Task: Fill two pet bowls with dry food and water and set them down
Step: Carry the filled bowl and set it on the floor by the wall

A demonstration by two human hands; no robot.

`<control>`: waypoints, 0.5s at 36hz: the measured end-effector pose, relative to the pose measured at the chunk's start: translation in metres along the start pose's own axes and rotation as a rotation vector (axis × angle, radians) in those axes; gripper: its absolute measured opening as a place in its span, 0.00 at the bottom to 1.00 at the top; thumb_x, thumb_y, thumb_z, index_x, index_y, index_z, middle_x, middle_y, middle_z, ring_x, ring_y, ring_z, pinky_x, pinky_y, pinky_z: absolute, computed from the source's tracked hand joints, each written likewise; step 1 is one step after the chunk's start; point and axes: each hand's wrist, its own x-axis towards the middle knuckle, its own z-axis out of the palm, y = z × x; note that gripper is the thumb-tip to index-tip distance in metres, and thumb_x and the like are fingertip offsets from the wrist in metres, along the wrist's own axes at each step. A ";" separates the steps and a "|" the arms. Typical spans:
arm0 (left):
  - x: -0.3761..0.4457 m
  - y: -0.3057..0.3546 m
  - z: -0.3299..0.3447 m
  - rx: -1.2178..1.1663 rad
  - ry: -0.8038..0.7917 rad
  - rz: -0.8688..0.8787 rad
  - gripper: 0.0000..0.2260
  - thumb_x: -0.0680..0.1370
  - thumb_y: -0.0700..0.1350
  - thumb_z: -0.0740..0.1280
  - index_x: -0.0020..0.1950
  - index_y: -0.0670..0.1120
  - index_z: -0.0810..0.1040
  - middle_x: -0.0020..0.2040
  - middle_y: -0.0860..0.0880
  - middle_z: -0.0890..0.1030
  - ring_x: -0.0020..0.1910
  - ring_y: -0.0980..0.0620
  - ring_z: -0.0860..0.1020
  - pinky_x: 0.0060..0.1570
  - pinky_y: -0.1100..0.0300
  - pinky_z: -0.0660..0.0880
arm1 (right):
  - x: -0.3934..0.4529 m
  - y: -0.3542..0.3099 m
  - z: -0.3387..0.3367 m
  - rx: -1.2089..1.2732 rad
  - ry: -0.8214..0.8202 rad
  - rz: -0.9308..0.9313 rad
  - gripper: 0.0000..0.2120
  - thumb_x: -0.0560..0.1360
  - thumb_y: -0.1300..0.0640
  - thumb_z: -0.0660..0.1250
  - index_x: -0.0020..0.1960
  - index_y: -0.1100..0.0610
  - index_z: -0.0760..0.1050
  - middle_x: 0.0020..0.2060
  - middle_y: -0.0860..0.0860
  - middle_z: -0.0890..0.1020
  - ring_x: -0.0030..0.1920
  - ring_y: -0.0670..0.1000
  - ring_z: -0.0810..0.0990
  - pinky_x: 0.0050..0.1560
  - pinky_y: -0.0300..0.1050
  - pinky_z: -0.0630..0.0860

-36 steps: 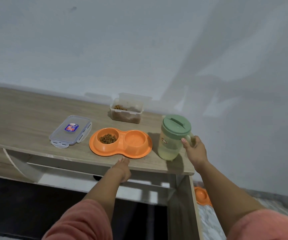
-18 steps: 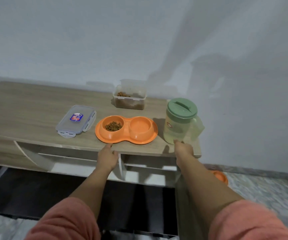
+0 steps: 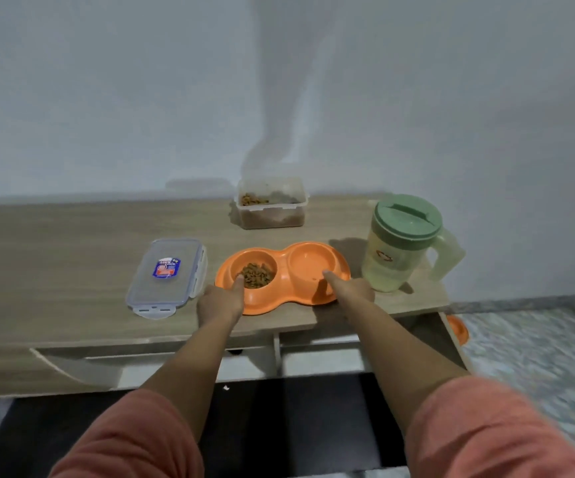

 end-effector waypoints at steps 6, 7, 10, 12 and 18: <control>0.029 -0.002 -0.015 0.137 -0.140 0.067 0.34 0.72 0.67 0.62 0.63 0.40 0.75 0.60 0.40 0.77 0.57 0.40 0.77 0.56 0.50 0.75 | -0.002 0.000 0.032 -0.014 0.150 0.044 0.34 0.69 0.38 0.69 0.66 0.61 0.72 0.62 0.59 0.75 0.60 0.60 0.76 0.58 0.52 0.74; 0.030 -0.001 -0.017 0.139 -0.149 0.070 0.33 0.72 0.66 0.63 0.63 0.40 0.75 0.60 0.39 0.77 0.57 0.39 0.77 0.55 0.50 0.74 | -0.002 0.000 0.036 0.003 0.172 0.057 0.34 0.69 0.39 0.69 0.66 0.61 0.72 0.62 0.59 0.75 0.60 0.60 0.76 0.58 0.52 0.74; 0.036 0.001 -0.020 0.135 -0.168 0.065 0.31 0.72 0.64 0.65 0.64 0.41 0.74 0.62 0.40 0.76 0.59 0.39 0.76 0.56 0.49 0.74 | -0.007 0.000 0.045 0.056 0.214 0.117 0.32 0.71 0.42 0.69 0.66 0.61 0.70 0.63 0.59 0.74 0.59 0.59 0.76 0.55 0.50 0.73; 0.038 0.000 -0.020 0.138 -0.174 0.060 0.31 0.73 0.63 0.65 0.66 0.42 0.72 0.64 0.40 0.73 0.60 0.39 0.75 0.58 0.48 0.74 | -0.010 0.002 0.048 0.103 0.241 0.167 0.32 0.70 0.43 0.69 0.67 0.62 0.70 0.63 0.59 0.74 0.60 0.59 0.75 0.54 0.50 0.73; 0.035 -0.004 -0.021 0.178 -0.180 0.097 0.30 0.75 0.63 0.62 0.68 0.42 0.70 0.64 0.39 0.71 0.61 0.39 0.73 0.57 0.47 0.72 | -0.034 0.016 0.055 0.223 0.306 0.265 0.34 0.69 0.43 0.69 0.68 0.61 0.68 0.64 0.60 0.73 0.59 0.60 0.76 0.50 0.50 0.74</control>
